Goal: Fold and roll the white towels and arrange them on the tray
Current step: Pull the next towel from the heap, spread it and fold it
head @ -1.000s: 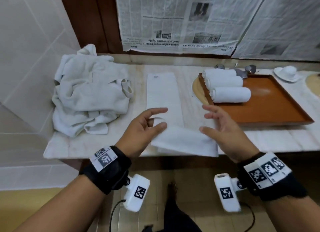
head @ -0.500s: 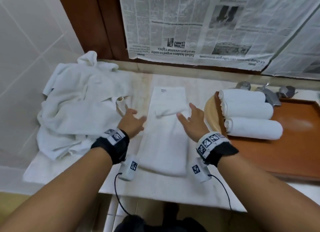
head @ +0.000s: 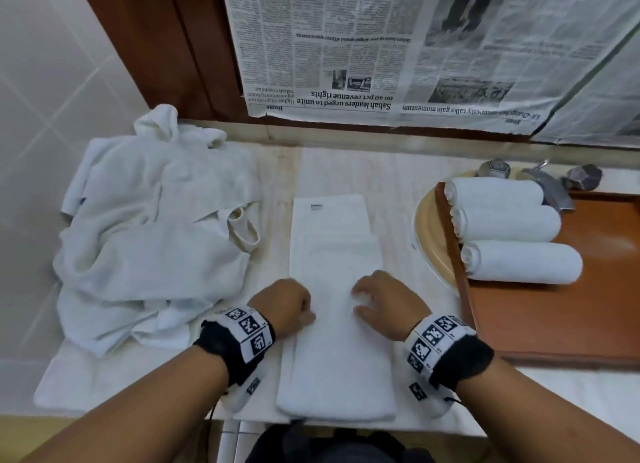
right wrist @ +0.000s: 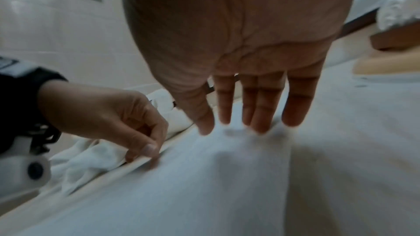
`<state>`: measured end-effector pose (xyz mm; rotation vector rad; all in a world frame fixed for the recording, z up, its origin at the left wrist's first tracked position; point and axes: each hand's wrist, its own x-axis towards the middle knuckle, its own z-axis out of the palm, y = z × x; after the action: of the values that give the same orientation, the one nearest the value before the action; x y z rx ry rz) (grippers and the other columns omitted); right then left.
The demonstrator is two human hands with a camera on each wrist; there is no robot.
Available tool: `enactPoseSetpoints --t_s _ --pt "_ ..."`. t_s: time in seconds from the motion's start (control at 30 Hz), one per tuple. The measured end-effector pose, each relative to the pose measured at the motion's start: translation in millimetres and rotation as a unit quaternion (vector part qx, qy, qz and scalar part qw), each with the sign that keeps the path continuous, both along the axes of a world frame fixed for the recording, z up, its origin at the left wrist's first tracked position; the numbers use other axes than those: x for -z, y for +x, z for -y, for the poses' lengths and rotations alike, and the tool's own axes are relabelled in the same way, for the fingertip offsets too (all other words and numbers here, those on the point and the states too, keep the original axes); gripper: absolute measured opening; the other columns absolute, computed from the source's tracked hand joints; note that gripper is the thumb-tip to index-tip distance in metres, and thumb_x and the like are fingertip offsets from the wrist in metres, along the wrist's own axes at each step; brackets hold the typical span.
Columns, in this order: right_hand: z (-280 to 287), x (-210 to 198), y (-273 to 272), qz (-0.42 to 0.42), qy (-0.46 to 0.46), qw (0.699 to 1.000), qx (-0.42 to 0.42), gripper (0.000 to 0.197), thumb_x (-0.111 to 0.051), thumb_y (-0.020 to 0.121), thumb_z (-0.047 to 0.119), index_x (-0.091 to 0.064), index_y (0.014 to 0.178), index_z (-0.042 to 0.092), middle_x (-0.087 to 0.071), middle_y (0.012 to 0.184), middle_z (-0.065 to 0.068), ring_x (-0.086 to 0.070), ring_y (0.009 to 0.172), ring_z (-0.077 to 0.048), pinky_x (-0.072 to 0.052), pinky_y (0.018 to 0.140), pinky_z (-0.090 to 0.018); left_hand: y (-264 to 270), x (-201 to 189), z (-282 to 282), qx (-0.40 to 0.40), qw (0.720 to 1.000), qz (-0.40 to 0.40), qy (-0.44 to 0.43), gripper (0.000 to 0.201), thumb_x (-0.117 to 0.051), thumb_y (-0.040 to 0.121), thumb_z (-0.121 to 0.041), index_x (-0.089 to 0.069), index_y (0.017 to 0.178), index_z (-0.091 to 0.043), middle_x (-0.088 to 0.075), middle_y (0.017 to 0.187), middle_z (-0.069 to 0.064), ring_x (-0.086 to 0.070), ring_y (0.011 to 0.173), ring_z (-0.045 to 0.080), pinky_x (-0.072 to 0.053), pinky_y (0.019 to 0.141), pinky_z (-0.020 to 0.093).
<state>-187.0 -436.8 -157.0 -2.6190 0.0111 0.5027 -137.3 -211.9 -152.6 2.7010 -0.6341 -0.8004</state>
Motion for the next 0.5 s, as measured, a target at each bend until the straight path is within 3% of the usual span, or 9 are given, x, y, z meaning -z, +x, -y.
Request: enactPoseSetpoints --t_s 0.07,0.1,0.17,0.23,0.27,0.33,0.4,0.5 --pt "0.6 -0.5 9.9 0.043 0.023 0.992 0.114 0.051 -0.067 0.089 0.031 -0.047 0.136 0.025 -0.045 0.129 -0.002 -0.057 0.109 -0.021 -0.048 0.097 -0.036 21.6 5.6 0.1 -0.059 0.995 0.060 -0.052 0.030 -0.067 0.088 -0.038 -0.064 0.109 -0.017 -0.055 0.113 0.005 -0.058 0.100 0.022 -0.046 0.084 0.031" --pt "1.2 0.3 17.3 0.043 0.028 0.985 0.167 0.061 -0.068 0.089 0.030 -0.040 0.143 0.023 -0.041 0.135 -0.005 -0.055 0.115 -0.024 -0.047 0.099 -0.037 33.8 10.0 1.7 -0.076 0.992 0.072 -0.070 0.046 -0.068 0.087 -0.038 -0.056 0.126 -0.017 -0.050 0.127 0.007 -0.054 0.113 0.025 -0.044 0.095 0.034" --pt "2.3 4.5 33.6 0.006 0.046 0.968 0.247 0.079 -0.070 0.088 0.033 -0.026 0.153 0.020 -0.034 0.145 -0.009 -0.048 0.128 -0.028 -0.043 0.105 -0.038 55.9 14.8 8.3 -0.085 0.993 0.048 -0.070 0.084 -0.070 0.086 -0.042 -0.025 0.152 -0.017 -0.034 0.151 0.009 -0.038 0.135 0.031 -0.033 0.111 0.040" --pt "4.6 8.4 49.3 -0.030 0.071 0.955 0.288 0.084 -0.072 0.087 0.036 -0.025 0.154 0.016 -0.038 0.148 -0.011 -0.048 0.131 -0.028 -0.042 0.105 -0.036 72.3 14.6 18.0 -0.085 0.995 0.007 -0.050 0.103 -0.071 0.084 -0.045 -0.003 0.157 -0.018 -0.029 0.155 0.010 -0.030 0.140 0.036 -0.030 0.113 0.046" --pt "6.4 10.1 55.7 -0.037 0.085 0.951 0.295 0.078 -0.071 0.087 0.035 -0.032 0.151 0.014 -0.046 0.144 -0.010 -0.051 0.127 -0.028 -0.044 0.101 -0.034 77.9 15.4 22.6 -0.081 0.996 0.001 -0.035 0.104 -0.070 0.084 -0.046 -0.001 0.157 -0.018 -0.031 0.153 0.011 -0.030 0.139 0.036 -0.031 0.112 0.047" --pt "9.5 10.9 64.8 -0.039 0.096 0.953 0.284 0.048 -0.070 0.088 0.030 -0.053 0.130 0.012 -0.063 0.119 -0.006 -0.060 0.106 -0.025 -0.046 0.085 -0.029 86.6 16.2 30.1 -0.070 0.998 0.007 0.008 0.089 -0.068 0.086 -0.046 -0.016 0.154 -0.020 -0.038 0.147 0.010 -0.033 0.135 0.033 -0.036 0.108 0.046" --pt "11.7 7.1 65.5 -0.023 0.072 0.966 0.247 0.018 -0.067 0.088 0.027 -0.061 0.097 0.013 -0.063 0.088 0.000 -0.060 0.084 -0.023 -0.042 0.066 -0.028 92.4 12.2 31.3 -0.070 0.997 0.011 0.033 0.070 -0.067 0.086 -0.046 -0.038 0.144 -0.021 -0.046 0.138 0.008 -0.039 0.129 0.031 -0.040 0.102 0.042" --pt "12.7 -3.7 59.8 0.013 0.064 0.972 0.228 0.015 -0.063 0.086 0.023 -0.056 0.078 0.013 -0.057 0.071 0.002 -0.054 0.067 -0.017 -0.034 0.054 -0.024 96.1 3.7 25.8 -0.110 0.993 -0.018 -0.045 0.049 -0.072 0.081 -0.039 -0.060 0.124 -0.018 -0.058 0.123 0.003 -0.052 0.119 0.027 -0.045 0.094 0.034"
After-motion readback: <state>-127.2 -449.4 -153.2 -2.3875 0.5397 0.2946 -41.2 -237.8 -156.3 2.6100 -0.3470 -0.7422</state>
